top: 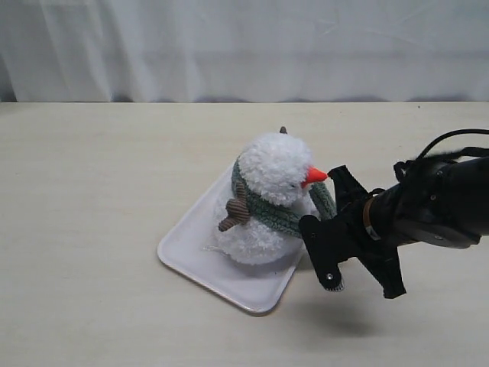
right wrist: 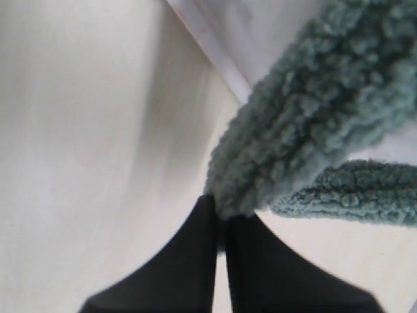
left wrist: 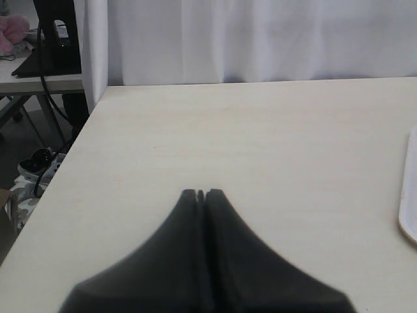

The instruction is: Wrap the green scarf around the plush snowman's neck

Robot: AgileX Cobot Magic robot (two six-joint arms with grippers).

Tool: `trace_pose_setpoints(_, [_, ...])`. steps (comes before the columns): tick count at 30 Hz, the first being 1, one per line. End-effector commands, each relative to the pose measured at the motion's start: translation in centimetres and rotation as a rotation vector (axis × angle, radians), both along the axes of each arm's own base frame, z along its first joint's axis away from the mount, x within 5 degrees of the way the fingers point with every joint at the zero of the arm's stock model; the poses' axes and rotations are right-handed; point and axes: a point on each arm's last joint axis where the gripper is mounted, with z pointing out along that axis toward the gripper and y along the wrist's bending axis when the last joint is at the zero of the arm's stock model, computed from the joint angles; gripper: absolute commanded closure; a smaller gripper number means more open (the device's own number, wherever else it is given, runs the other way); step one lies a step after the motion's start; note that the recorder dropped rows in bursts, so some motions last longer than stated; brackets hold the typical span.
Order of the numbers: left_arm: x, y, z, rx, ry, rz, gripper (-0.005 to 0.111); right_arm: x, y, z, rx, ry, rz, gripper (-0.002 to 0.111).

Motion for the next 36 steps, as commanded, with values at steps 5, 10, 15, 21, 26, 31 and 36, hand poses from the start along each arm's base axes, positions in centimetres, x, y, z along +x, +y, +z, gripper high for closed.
trace_pose_setpoints(5, [0.0, 0.0, 0.1, -0.003, -0.014, -0.002, 0.107, 0.2, 0.2, 0.1, 0.074, -0.014, -0.063, 0.102])
trace_pose_setpoints(10, [0.0, 0.0, 0.1, -0.003, -0.014, -0.002, 0.107, 0.2, 0.3, 0.2, 0.131, -0.011, -0.139, 0.077])
trace_pose_setpoints(15, [0.0, 0.0, 0.1, -0.003, -0.014, -0.002, 0.107, 0.1, 0.0, 0.1, 0.155, 0.007, -0.263, 0.047])
trace_pose_setpoints(21, [0.0, 0.0, 0.1, -0.003, -0.013, -0.002, 0.107, -0.1, -0.5, 0.4, 0.203, 0.011, -0.441, 0.046])
trace_pose_setpoints(26, [0.0, 0.0, 0.1, -0.003, -0.012, -0.002, 0.107, 0.6, -3.1, 3.4, 0.401, -0.077, -0.683, 0.052])
trace_pose_setpoints(31, [0.0, 0.0, 0.1, -0.003, -0.012, -0.002, 0.107, 2.7, -5.0, 4.4, 0.875, -0.092, -0.97, 0.052])
trace_pose_setpoints(36, [0.0, 0.0, 0.1, -0.003, -0.012, -0.002, 0.107, 4.0, -4.5, 2.5, 1.013, -0.044, -0.998, 0.052])
